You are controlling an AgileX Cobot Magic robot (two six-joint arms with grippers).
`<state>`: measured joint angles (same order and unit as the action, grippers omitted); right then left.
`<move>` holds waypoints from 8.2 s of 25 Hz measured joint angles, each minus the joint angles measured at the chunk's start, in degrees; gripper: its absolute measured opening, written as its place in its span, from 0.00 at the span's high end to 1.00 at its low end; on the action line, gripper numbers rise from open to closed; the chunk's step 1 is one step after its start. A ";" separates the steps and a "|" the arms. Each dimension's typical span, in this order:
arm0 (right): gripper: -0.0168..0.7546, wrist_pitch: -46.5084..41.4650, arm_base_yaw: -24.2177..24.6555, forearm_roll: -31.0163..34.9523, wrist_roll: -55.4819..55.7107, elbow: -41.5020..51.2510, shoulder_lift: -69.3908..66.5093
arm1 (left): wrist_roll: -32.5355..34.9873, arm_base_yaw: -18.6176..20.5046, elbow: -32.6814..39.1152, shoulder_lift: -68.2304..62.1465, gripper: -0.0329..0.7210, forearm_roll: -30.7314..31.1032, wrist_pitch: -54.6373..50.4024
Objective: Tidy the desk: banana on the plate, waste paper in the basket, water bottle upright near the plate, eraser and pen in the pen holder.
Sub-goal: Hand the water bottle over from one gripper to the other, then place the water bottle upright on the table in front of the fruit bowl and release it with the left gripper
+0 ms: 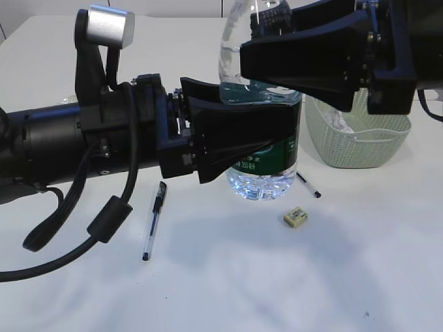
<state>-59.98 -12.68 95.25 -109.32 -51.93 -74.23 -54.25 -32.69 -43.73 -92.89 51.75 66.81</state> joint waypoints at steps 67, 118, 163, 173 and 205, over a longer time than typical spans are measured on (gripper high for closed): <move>0.25 9.47 -0.10 -81.12 82.38 -4.60 3.12 | 5.35 23.23 0.52 1.72 0.37 7.62 -3.68; 0.25 8.36 -0.10 -94.59 93.53 -7.66 3.25 | 29.69 27.61 -0.10 -25.70 0.39 -6.08 -4.12; 0.25 8.36 -0.10 -94.59 93.53 -7.66 3.25 | 37.31 33.96 3.69 -31.66 0.33 -1.42 3.81; 0.25 8.36 -0.10 -94.59 93.53 -7.66 3.25 | 37.87 33.96 5.63 -31.88 0.24 -1.31 1.63; 0.25 8.36 -0.10 -94.59 93.53 -7.66 3.25 | 37.63 33.96 6.63 -14.79 0.17 -1.73 -0.70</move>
<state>-51.62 -12.77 0.66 -15.78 -59.59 -70.98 -16.62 1.27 -37.11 -107.68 50.01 66.12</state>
